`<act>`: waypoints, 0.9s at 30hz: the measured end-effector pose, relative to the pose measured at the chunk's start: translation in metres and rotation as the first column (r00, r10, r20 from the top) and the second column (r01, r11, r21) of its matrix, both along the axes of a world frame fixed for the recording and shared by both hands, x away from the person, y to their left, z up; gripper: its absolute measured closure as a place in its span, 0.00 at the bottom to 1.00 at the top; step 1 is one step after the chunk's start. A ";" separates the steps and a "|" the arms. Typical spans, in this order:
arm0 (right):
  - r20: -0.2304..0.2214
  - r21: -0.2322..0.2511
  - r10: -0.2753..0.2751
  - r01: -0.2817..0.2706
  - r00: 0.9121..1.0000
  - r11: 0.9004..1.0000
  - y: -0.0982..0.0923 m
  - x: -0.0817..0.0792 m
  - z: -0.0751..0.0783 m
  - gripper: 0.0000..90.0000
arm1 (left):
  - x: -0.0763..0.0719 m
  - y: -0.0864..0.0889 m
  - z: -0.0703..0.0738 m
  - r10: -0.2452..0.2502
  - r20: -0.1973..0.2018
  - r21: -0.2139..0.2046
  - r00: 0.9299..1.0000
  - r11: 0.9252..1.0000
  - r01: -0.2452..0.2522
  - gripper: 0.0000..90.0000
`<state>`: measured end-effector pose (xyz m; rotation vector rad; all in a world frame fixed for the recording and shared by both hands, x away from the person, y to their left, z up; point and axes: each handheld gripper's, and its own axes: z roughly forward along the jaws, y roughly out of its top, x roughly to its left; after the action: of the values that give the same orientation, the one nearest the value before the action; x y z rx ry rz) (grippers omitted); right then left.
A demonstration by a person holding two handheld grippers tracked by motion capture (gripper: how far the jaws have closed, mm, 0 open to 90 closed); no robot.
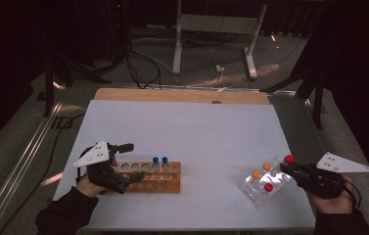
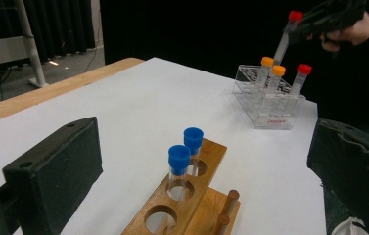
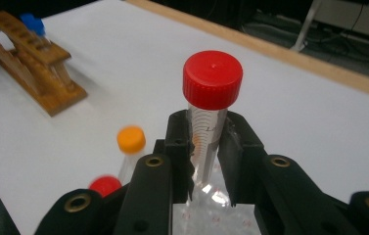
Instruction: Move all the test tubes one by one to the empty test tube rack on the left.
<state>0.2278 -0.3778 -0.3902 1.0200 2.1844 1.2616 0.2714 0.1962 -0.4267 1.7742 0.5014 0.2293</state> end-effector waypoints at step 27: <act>0.045 0.032 0.196 -0.197 0.980 0.980 0.060 0.027 0.043 0.83 | 0.000 -0.013 0.012 -0.043 -0.023 0.005 0.999 0.999 0.043 0.01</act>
<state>0.2551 -0.3178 -0.3469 0.7987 2.2831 1.3997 0.2716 0.1832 -0.4142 1.7925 0.4794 0.1806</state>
